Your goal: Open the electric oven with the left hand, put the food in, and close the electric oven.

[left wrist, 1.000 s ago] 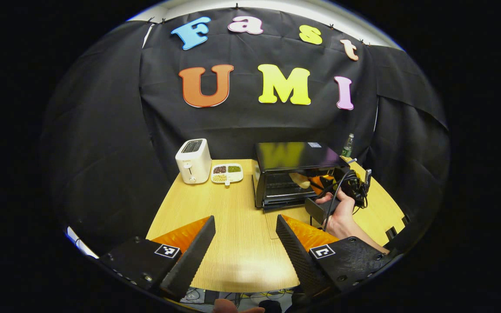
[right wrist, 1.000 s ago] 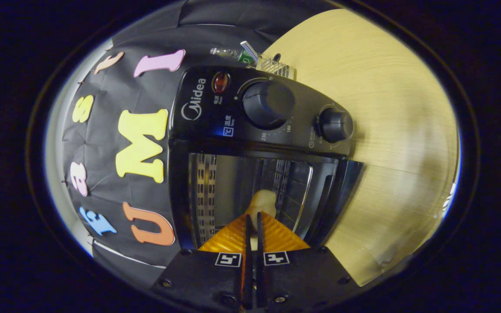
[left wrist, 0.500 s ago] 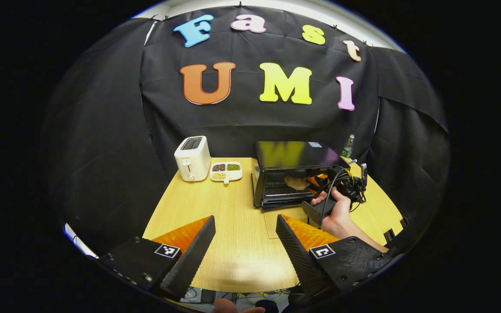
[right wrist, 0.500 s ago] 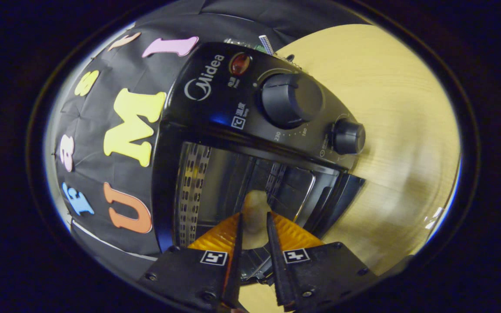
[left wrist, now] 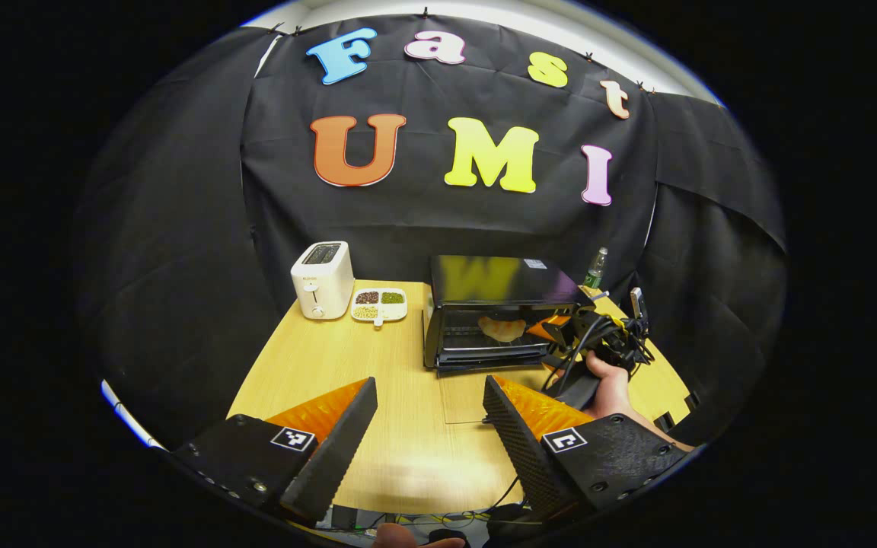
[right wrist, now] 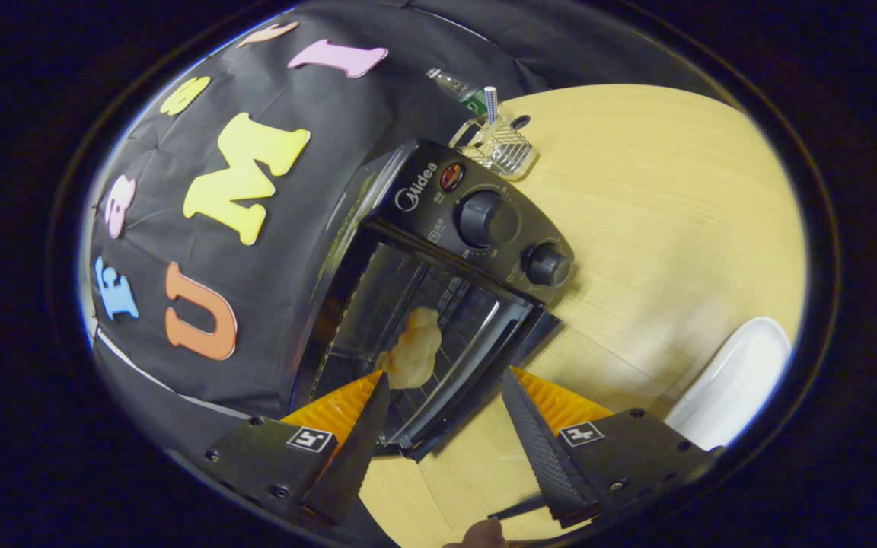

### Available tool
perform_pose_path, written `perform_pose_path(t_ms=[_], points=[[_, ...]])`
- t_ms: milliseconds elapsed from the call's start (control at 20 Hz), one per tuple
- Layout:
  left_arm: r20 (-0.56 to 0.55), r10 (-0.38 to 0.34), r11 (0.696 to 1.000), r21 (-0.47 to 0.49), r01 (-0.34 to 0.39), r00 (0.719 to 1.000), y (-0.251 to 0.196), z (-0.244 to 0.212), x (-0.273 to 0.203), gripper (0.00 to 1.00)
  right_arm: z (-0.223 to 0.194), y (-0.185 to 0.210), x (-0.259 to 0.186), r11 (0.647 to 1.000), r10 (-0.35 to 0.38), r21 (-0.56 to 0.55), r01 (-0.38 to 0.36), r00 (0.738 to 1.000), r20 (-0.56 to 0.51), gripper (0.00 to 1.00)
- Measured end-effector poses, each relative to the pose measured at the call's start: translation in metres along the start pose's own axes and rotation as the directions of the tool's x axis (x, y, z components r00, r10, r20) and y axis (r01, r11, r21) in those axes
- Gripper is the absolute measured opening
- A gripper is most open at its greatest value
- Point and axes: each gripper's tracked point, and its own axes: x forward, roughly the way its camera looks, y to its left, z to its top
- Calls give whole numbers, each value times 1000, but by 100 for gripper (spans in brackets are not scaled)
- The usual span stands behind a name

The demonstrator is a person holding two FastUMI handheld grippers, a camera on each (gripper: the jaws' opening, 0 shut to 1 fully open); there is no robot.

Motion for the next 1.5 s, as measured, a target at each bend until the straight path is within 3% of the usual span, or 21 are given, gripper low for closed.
perform_pose_path(t_ms=[150, 350, 450, 550, 650, 800, 1100, 1300, 1500], points=[[21, -18, 1000, -11, 18, 1000, -10, -1, -1, 93, -3, -7, -49, 989, -28, -143, 24, 999, -21, 87], [37, -51, 997, -52, 53, 998, -27, -13, -1, 93, 0, -17, -118, 919, -87, -386, 80, 996, 0, 87], [35, -69, 995, -69, 71, 997, -37, -22, -1, 93, 10, -20, -148, 844, -111, -521, 125, 992, 58, 88], [28, -83, 993, -87, 85, 996, -47, -33, 1, 93, 20, -19, -177, 745, -120, -644, 172, 985, 125, 88], [23, -91, 991, -99, 92, 996, -54, -40, 4, 93, 26, -15, -203, 651, -112, -731, 205, 978, 174, 99], [10, -106, 988, -107, 107, 994, -65, -50, 9, 94, 24, -17, -232, 582, -99, -783, 218, 975, 197, 96], [-33, -143, 986, -91, 139, 989, -88, -80, 33, 95, 34, -43, -278, 594, -101, -766, 248, 967, 234, 97], [-103, -170, 982, -100, 160, 980, -114, -122, 59, 95, 55, -62, -301, 567, -115, -765, 306, 949, 294, 97], [-159, -176, 979, -134, 155, 971, -135, -166, 89, 95, 67, -79, -312, 566, -131, -759, 323, 944, 304, 97]])
